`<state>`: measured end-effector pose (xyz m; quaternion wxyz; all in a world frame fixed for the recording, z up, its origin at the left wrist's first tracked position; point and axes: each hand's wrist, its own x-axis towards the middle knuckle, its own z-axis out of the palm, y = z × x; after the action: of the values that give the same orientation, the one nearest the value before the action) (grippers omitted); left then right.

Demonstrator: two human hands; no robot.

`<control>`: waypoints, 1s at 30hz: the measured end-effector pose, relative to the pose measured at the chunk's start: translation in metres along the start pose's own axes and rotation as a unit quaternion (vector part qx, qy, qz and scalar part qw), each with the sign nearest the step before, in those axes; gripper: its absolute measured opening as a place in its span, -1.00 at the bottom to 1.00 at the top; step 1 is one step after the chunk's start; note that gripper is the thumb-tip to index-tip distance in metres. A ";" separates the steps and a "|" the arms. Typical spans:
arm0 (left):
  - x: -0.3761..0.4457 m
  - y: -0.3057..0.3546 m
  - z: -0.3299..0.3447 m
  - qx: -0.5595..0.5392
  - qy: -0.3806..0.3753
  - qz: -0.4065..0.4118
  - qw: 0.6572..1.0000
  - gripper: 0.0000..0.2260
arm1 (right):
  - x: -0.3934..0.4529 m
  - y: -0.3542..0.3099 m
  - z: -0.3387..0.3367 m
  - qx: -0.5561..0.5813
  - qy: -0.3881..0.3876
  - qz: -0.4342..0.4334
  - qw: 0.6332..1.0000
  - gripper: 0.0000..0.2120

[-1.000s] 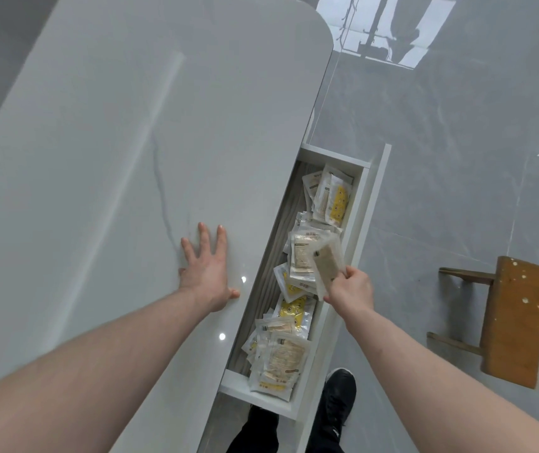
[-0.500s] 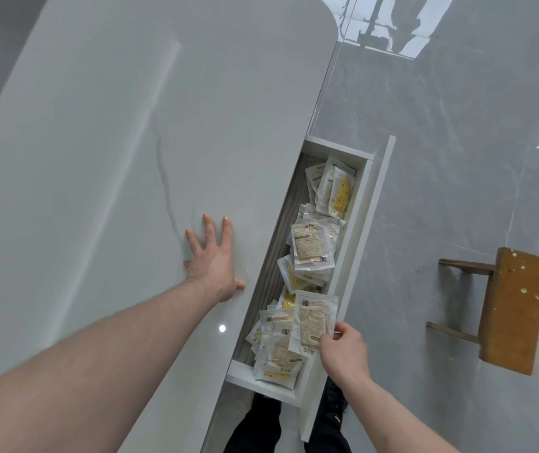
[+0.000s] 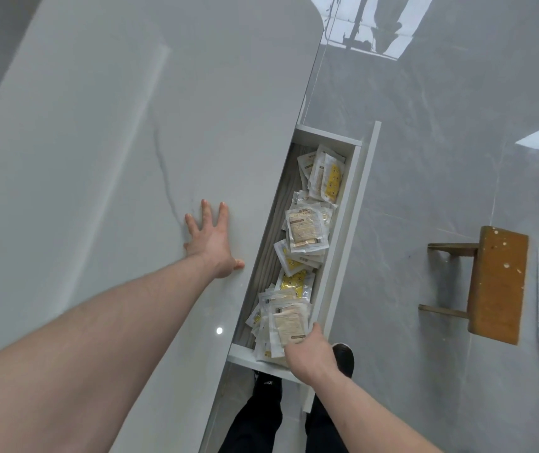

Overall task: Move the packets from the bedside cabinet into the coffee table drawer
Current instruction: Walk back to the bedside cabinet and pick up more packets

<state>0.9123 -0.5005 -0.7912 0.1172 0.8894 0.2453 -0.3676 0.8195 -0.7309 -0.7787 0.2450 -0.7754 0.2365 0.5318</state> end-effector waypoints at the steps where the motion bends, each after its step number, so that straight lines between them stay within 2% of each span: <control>1: -0.004 -0.003 0.001 0.010 0.003 0.008 1.000 0.12 | -0.006 0.000 -0.002 -0.001 0.001 -0.007 1.000 -0.45; 4: -0.026 -0.016 0.006 0.039 -0.015 0.034 0.999 -0.06 | -0.030 0.004 -0.013 -0.004 -0.008 -0.042 0.999 -0.44; 8: -0.091 -0.039 0.015 0.057 -0.089 0.071 0.992 -0.32 | -0.080 0.020 -0.033 -0.064 -0.004 -0.078 0.995 -0.32; 12: -0.182 -0.058 0.022 0.010 -0.116 0.056 0.992 -0.35 | -0.144 0.028 -0.050 -0.106 0.012 -0.126 0.986 -0.39; 14: -0.226 -0.067 0.017 0.003 -0.125 0.063 0.990 -0.35 | -0.176 0.028 -0.057 -0.152 0.016 -0.144 0.978 -0.32; 16: -0.268 -0.079 0.012 0.021 -0.116 0.075 0.990 -0.36 | -0.207 0.029 -0.060 -0.206 0.015 -0.155 0.966 -0.25; 20: -0.342 -0.104 0.008 0.039 -0.073 0.067 0.994 -0.37 | -0.266 0.042 -0.053 -0.277 0.025 -0.193 0.941 -0.26; 25: -0.415 -0.129 0.026 0.045 -0.032 0.057 0.997 -0.38 | -0.323 0.073 -0.031 -0.387 0.044 -0.233 0.891 -0.26; 30: -0.479 -0.138 0.046 0.012 -0.011 0.047 0.999 -0.36 | -0.363 0.103 -0.007 -0.450 0.061 -0.262 0.852 -0.23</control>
<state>0.5212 -0.5685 -0.4865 0.1262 0.8971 0.1977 -0.3744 0.6425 -0.7758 -0.4482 -0.0156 -0.8650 -0.2260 0.4477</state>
